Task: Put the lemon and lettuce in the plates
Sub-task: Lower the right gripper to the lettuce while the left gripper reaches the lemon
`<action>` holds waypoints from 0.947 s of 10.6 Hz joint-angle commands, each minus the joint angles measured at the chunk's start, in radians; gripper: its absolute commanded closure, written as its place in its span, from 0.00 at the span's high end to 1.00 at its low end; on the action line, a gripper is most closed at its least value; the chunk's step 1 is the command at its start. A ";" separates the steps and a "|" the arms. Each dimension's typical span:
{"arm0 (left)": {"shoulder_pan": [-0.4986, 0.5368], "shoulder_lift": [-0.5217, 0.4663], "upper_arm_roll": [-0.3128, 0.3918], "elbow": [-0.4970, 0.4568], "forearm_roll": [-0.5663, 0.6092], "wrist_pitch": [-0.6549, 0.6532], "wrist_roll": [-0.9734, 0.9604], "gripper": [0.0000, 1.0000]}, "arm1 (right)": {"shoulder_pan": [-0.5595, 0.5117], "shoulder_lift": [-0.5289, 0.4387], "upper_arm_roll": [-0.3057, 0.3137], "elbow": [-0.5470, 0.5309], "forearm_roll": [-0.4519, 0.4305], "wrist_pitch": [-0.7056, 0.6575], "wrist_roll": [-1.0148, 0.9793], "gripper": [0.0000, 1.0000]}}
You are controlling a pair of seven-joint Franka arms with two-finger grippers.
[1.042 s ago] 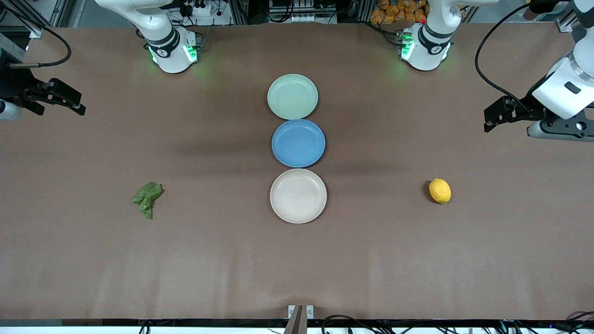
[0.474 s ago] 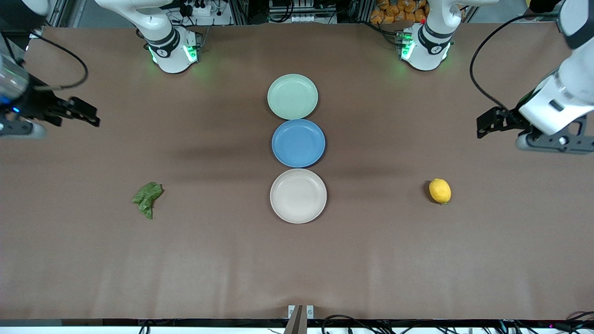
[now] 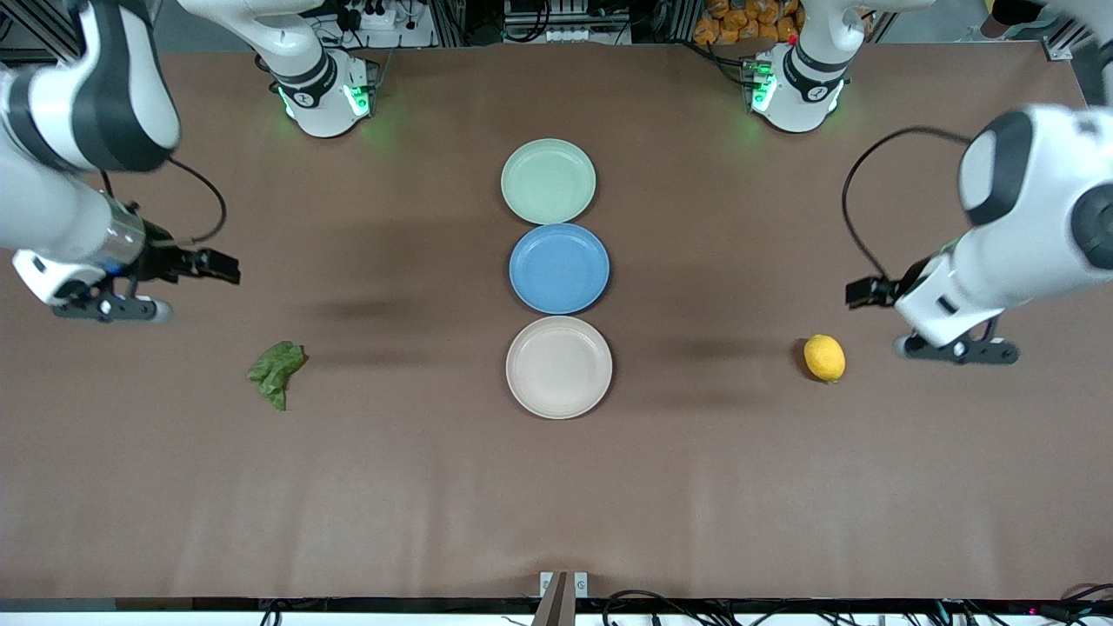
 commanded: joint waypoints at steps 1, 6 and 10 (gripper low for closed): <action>0.015 0.047 0.001 -0.184 0.030 0.273 -0.039 1.00 | -0.014 0.048 0.002 -0.134 -0.008 0.249 -0.009 1.00; 0.058 0.277 0.008 -0.213 0.029 0.443 -0.047 1.00 | -0.015 0.184 0.001 -0.222 -0.015 0.554 -0.010 1.00; 0.061 0.330 0.006 -0.209 0.029 0.508 -0.062 1.00 | -0.052 0.303 -0.001 -0.238 -0.018 0.747 -0.010 1.00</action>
